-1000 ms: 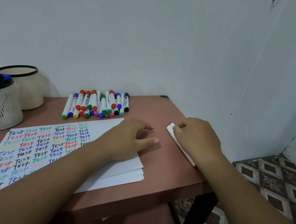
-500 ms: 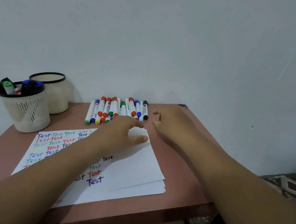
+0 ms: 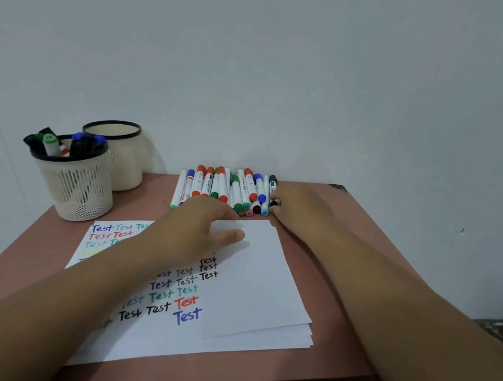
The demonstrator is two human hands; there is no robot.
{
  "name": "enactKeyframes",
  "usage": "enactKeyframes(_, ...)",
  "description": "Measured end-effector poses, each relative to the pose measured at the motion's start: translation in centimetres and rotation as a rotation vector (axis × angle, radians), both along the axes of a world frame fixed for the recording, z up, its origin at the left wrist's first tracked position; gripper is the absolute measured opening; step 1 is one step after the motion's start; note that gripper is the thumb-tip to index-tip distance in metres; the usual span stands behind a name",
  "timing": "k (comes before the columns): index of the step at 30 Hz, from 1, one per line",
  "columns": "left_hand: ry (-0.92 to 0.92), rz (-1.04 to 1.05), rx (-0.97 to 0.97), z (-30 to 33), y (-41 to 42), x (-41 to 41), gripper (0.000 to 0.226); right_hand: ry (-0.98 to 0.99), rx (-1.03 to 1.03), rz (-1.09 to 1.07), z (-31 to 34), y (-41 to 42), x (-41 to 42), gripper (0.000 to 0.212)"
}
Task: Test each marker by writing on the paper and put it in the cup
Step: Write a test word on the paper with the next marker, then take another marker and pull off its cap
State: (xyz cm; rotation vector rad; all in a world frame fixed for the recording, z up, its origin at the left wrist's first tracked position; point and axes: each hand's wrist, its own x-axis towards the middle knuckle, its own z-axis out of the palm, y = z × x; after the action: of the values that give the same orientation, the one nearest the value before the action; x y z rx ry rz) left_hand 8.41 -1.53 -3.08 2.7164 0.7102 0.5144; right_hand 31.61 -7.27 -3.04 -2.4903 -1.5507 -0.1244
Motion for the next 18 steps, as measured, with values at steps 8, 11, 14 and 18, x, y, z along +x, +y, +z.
enactKeyframes(8,0.027,0.021,0.003,0.1,-0.3,-1.4,0.045,0.131,0.121,-0.059,0.2,-2.3,-1.0,0.034)
enactKeyframes(11,0.033,0.022,0.013,0.3,-0.8,-1.9,0.045,0.202,0.316,-0.077,0.2,-3.9,-1.5,0.032)
enactKeyframes(14,0.039,0.018,0.027,0.4,-1.3,-2.4,0.050,0.250,0.452,-0.145,1.8,-6.1,-2.3,0.021)
enactKeyframes(18,-0.035,-0.013,0.045,0.6,-1.8,-2.9,0.048,0.392,0.611,-0.162,4.7,-9.4,-3.9,0.011)
